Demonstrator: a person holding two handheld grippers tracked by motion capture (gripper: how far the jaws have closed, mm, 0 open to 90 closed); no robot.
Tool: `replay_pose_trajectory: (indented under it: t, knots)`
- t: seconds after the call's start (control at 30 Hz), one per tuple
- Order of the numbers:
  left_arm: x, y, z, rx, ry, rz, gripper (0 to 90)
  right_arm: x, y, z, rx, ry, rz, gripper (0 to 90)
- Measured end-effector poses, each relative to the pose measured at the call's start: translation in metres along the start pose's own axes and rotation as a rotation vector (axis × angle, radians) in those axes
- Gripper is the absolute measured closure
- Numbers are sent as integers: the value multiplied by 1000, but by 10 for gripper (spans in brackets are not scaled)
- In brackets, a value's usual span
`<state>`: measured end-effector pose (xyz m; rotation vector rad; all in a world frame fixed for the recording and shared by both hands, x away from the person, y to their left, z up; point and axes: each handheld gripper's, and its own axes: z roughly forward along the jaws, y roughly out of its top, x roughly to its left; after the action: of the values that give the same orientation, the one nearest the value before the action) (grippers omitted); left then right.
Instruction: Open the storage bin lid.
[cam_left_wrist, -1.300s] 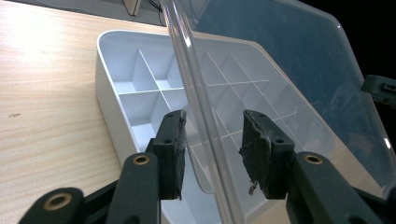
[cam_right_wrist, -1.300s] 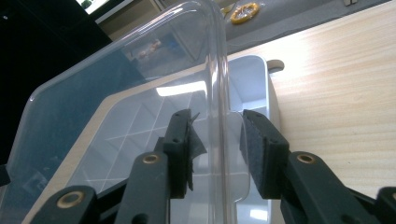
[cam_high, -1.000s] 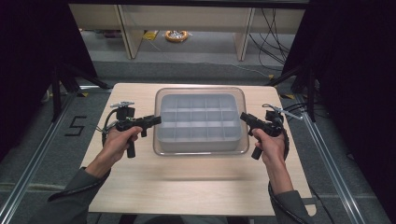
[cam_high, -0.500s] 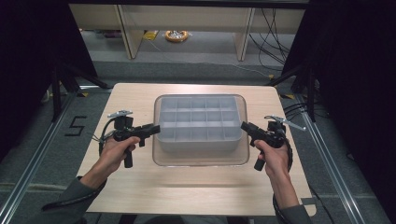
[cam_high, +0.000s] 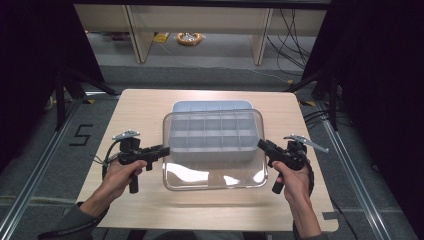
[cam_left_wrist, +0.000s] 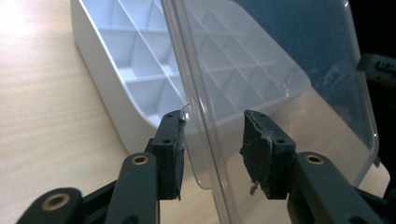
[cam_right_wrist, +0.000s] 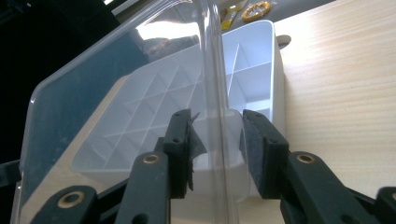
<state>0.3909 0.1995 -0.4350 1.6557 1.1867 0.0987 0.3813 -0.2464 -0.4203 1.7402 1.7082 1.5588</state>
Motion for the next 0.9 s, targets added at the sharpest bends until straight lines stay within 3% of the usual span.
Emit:
replay_pose_trajectory:
  t: [0.03,0.37,0.4,0.43,0.5,0.57,0.6,0.67,0.9]
  knots:
    - [0,-3,-1,3,-2,2,584,-1,-2,-1,0,10,-20,647]
    - [-1,-21,-13,12,-22,-4,581,3,-20,-11,29,8,-19,646]
    - [-1,-23,-14,12,-18,-5,580,0,-23,-11,23,11,-48,645]
    - [-1,-23,-14,12,-18,-5,581,4,-25,-13,33,15,4,646]
    - [-1,-25,-13,20,-24,-1,581,1,-26,-14,28,25,-19,647]
    - [-1,-27,-12,23,-17,2,581,1,-30,-14,27,24,3,645]
    - [-1,-28,-11,26,-25,1,580,-2,-30,-14,18,26,-25,644]
    - [-1,-30,-10,29,-19,0,581,-1,-33,-14,25,27,3,644]
    - [-1,-34,-11,30,-28,-2,580,-7,-41,-15,35,22,-9,642]
